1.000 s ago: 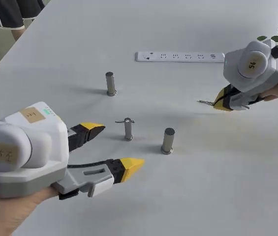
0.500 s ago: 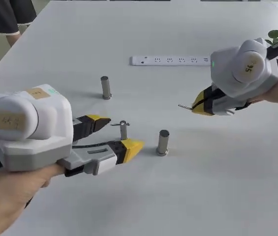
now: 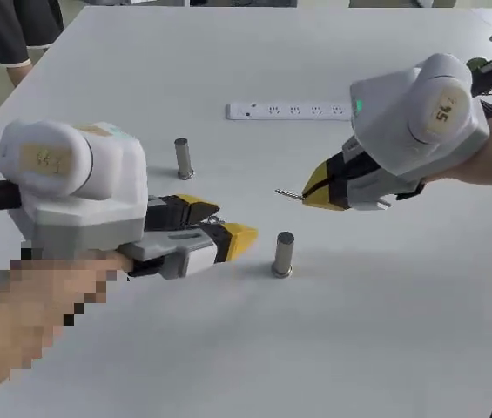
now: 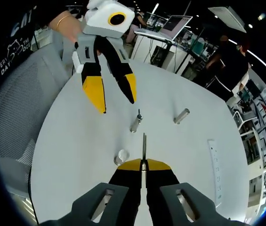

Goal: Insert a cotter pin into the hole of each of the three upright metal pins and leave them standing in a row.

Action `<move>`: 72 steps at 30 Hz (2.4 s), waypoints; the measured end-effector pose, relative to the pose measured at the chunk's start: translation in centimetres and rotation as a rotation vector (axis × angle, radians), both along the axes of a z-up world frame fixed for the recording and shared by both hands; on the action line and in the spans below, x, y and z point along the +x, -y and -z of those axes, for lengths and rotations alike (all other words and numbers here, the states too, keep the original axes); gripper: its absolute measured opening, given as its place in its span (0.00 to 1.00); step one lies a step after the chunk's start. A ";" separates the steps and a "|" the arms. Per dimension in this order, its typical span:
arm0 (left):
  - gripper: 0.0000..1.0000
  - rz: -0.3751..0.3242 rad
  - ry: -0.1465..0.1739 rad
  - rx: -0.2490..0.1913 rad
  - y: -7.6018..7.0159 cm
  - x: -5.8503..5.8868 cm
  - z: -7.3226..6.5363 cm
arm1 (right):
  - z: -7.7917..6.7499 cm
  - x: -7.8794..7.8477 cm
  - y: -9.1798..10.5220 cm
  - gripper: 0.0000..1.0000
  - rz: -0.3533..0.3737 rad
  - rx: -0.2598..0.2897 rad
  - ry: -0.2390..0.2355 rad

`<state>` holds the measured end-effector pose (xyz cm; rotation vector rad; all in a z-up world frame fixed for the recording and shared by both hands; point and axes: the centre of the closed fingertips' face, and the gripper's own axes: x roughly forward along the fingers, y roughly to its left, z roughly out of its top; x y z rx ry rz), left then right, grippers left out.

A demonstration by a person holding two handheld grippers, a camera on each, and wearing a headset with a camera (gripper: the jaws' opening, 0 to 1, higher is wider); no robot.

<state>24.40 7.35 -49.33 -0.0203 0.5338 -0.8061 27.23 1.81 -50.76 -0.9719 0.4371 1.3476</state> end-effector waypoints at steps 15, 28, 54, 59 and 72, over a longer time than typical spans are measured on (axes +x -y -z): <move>0.13 -0.006 -0.176 -0.155 1.3 -0.1 -0.5 | -0.3 -2.4 -1.7 0.00 -0.101 0.011 0.005; 0.04 0.010 -0.264 -0.201 2.4 -0.8 -0.3 | -0.5 -4.1 -2.6 0.00 -0.141 0.013 0.025; 0.00 0.077 -0.121 -0.112 2.3 -0.8 -0.7 | -0.7 -3.8 -3.2 0.00 -0.074 0.069 0.002; 0.00 0.096 -0.112 -0.092 2.4 -1.3 -0.5 | -0.6 -3.9 -2.9 0.02 -0.012 0.110 -0.084; 0.00 0.183 -0.072 -0.048 2.2 -2.9 0.3 | -0.7 -5.4 -1.6 0.06 0.099 0.232 -0.411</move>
